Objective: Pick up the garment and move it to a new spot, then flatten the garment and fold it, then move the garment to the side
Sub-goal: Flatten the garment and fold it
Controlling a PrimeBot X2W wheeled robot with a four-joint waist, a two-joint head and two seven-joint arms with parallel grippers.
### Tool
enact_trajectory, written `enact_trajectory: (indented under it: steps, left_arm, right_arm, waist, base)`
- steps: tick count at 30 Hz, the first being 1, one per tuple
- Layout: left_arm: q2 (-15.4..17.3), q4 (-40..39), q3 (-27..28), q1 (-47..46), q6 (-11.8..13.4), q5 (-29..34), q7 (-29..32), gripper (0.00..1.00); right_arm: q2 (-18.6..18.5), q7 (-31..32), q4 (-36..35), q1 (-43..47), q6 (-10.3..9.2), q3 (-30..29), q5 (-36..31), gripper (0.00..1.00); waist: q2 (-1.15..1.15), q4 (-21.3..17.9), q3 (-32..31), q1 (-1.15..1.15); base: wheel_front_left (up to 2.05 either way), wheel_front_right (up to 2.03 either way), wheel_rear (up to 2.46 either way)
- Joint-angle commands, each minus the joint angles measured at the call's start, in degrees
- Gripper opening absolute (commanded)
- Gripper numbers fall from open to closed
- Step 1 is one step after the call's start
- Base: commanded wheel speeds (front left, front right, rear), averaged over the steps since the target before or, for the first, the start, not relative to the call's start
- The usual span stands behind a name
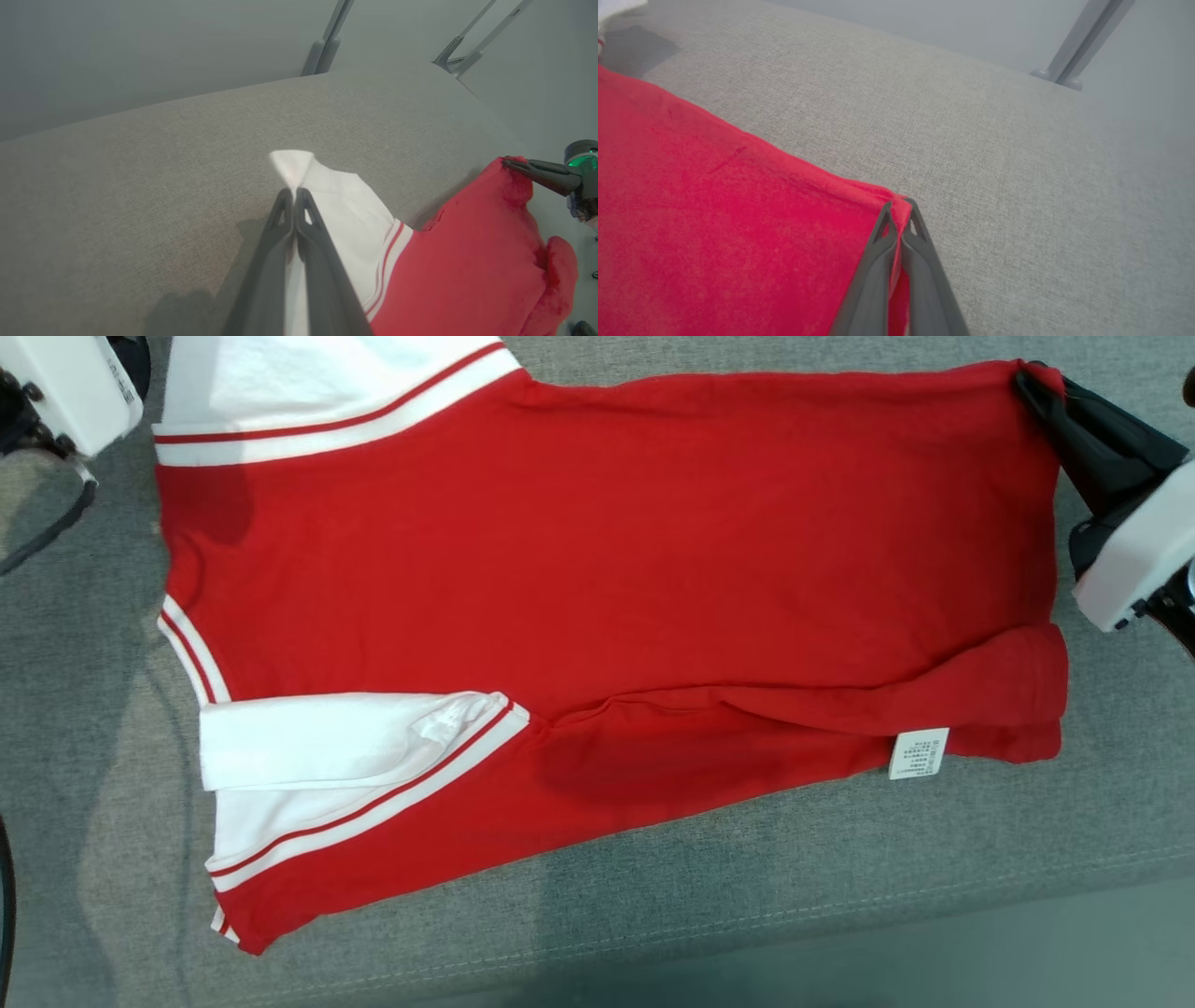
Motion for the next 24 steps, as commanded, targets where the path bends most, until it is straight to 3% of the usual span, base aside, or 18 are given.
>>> enact_trajectory:
  steps: [1, 10, 18, 24]
  left_arm:
    - [3.65, -2.73, 1.94, 0.44, -0.40, -1.23, -0.79, 0.00]
    - [12.35, -21.03, 2.03, 10.35, -0.40, -10.07, -5.99, 0.00]
    - [19.87, -34.84, 4.31, 24.10, -0.40, -14.39, -16.36, 0.00]
    - [23.37, -40.24, 5.66, 32.73, -0.40, -14.68, -24.53, 0.00]
  right_arm:
    - [-3.02, -1.73, -2.01, 2.85, -0.17, 0.83, -0.12, 0.00]
    - [-13.40, -8.92, -5.98, 8.30, -0.17, 5.03, 2.61, 0.00]
    - [-17.29, -12.76, -9.80, 13.66, -0.17, 6.74, 6.04, 0.00]
    - [-19.72, -14.74, -12.53, 17.02, -0.17, 5.92, 6.78, 0.00]
  waist:
    - [0.00, 0.93, -0.36, 0.00]
    - [0.00, 3.67, -1.63, 0.00]
    - [0.00, 5.14, -3.04, 0.00]
    - [0.00, 5.85, -3.90, 0.00]
  base:
    - [0.00, 0.00, 0.00]
    - [0.00, 0.00, 0.00]
    - [0.00, 0.00, 0.00]
    - [0.00, 0.00, 0.00]
